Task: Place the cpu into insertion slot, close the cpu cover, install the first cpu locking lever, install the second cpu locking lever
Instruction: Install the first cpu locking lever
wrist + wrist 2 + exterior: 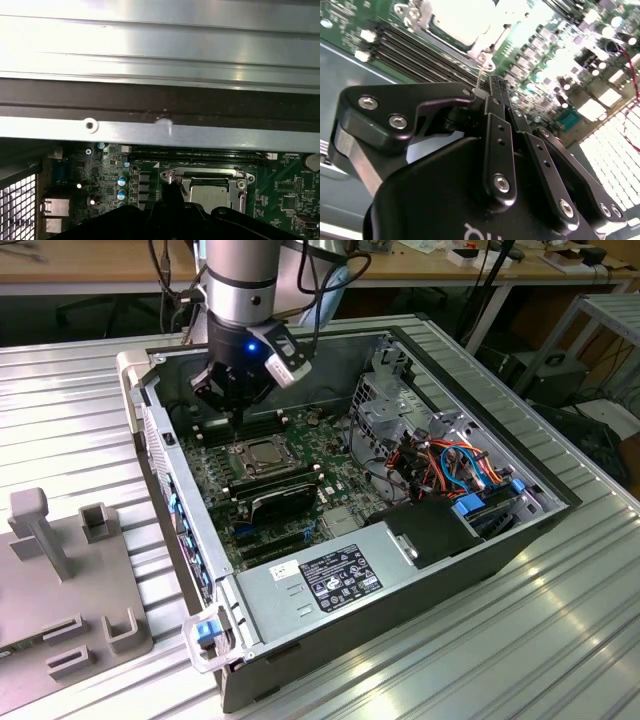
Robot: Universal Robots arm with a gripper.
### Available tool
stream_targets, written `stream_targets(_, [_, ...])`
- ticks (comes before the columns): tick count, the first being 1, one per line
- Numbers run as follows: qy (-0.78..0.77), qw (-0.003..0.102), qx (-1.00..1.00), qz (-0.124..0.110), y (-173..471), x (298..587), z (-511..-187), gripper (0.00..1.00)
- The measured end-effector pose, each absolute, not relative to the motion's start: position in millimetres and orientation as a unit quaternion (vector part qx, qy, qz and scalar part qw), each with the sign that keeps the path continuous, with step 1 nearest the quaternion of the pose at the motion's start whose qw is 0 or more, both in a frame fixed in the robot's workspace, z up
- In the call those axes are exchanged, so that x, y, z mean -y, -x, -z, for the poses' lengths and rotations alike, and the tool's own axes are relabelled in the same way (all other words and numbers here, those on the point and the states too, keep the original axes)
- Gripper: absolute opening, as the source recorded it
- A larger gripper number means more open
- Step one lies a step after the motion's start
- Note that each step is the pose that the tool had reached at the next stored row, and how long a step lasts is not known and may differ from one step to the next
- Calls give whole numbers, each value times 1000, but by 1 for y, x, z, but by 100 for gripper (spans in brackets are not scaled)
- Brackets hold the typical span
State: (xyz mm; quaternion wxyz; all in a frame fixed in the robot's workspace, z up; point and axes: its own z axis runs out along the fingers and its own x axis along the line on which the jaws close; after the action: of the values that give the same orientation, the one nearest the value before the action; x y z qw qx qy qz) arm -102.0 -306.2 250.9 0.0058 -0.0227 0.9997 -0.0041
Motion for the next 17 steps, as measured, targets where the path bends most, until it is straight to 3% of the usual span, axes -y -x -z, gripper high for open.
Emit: stream_targets(17, [23, 6, -1000, 4, 89, 304, -249, 11])
